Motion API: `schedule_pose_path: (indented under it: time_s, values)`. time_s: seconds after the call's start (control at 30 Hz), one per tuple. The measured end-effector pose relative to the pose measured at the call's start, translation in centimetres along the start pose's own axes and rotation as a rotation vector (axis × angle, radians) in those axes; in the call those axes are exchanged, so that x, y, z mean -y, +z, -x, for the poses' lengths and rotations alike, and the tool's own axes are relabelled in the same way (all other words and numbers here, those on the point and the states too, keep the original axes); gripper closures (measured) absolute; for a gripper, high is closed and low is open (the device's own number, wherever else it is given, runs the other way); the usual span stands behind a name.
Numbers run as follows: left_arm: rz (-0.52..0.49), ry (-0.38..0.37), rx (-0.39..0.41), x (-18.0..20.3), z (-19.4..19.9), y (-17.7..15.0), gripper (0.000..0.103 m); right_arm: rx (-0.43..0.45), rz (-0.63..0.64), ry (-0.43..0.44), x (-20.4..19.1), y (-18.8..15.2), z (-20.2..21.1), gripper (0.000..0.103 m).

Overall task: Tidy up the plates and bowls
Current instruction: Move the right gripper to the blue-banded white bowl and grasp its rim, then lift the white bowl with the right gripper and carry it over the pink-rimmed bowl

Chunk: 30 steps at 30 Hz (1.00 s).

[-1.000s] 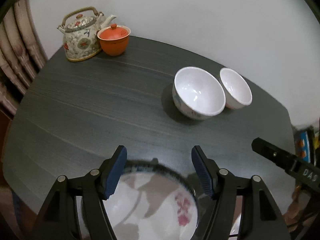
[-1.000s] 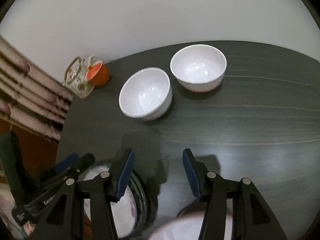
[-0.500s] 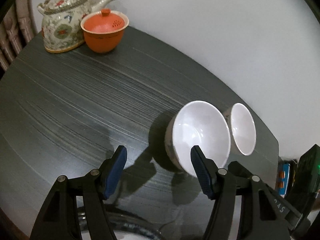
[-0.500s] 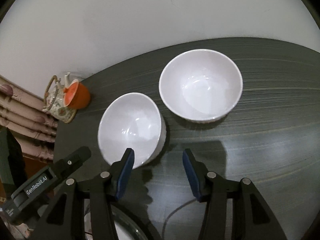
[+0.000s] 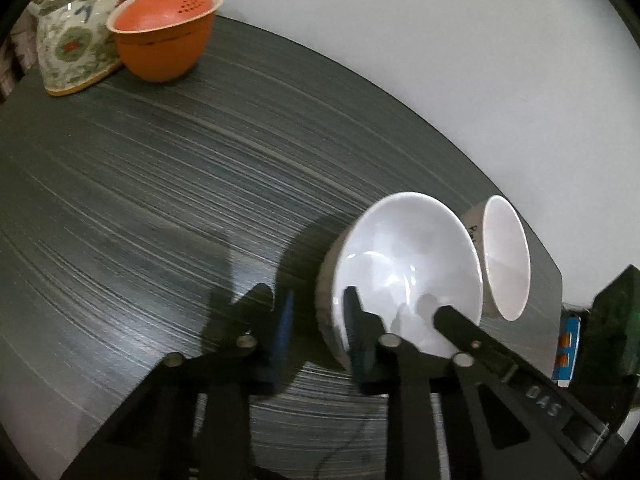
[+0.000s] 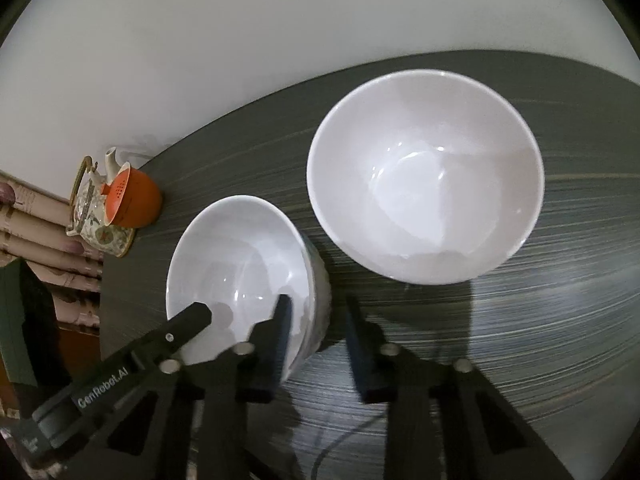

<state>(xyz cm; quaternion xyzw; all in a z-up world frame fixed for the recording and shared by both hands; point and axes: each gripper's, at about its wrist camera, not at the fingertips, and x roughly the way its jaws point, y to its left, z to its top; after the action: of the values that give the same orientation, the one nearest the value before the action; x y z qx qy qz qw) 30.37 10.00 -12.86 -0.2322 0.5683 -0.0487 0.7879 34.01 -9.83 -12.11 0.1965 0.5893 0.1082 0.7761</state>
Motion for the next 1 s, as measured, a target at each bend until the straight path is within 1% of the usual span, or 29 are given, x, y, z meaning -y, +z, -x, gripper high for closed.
schedule_pose_path:
  time_s: [0.03, 0.1, 0.23, 0.4, 0.57, 0.73, 0.8, 0.83, 1.0]
  values:
    - [-0.007, -0.01, -0.003, 0.2, -0.1, -0.1, 0.09, 0.006, -0.001, 0.0, 0.0, -0.1, 0.1, 0.086]
    - [-0.021, 0.008, 0.0, 0.6, -0.1, -0.5, 0.09, 0.006, -0.008, -0.002, 0.0, -0.2, 0.2, 0.086]
    - [-0.018, 0.006, -0.019, 0.8, 0.2, -1.7, 0.09, 0.003, -0.025, 0.015, 0.2, -0.7, 0.8, 0.086]
    - [-0.032, 0.018, 0.004, 0.9, 2.4, -3.1, 0.09, 0.005, -0.02, 0.036, -0.4, -1.9, 2.4, 0.086]
    - [-0.052, 0.026, 0.047, 0.9, 6.1, -4.7, 0.09, 0.02, -0.004, 0.076, -2.0, -3.7, 5.0, 0.087]
    - [-0.064, 0.038, 0.092, 0.4, 10.4, -7.7, 0.089, 0.024, 0.02, 0.097, -3.3, -6.2, 7.4, 0.086]
    - [-0.072, 0.044, 0.101, 0.3, 11.6, -8.5, 0.089, 0.018, 0.025, 0.105, -3.7, -7.1, 8.2, 0.086]
    - [-0.075, 0.044, 0.107, 0.1, 12.4, -8.4, 0.089, 0.016, 0.028, 0.111, -3.8, -7.6, 8.8, 0.087]
    - [-0.108, 0.045, 0.126, 0.1, 15.8, -11.4, 0.088, 0.024, 0.053, 0.123, -4.2, -10.3, 11.5, 0.087]
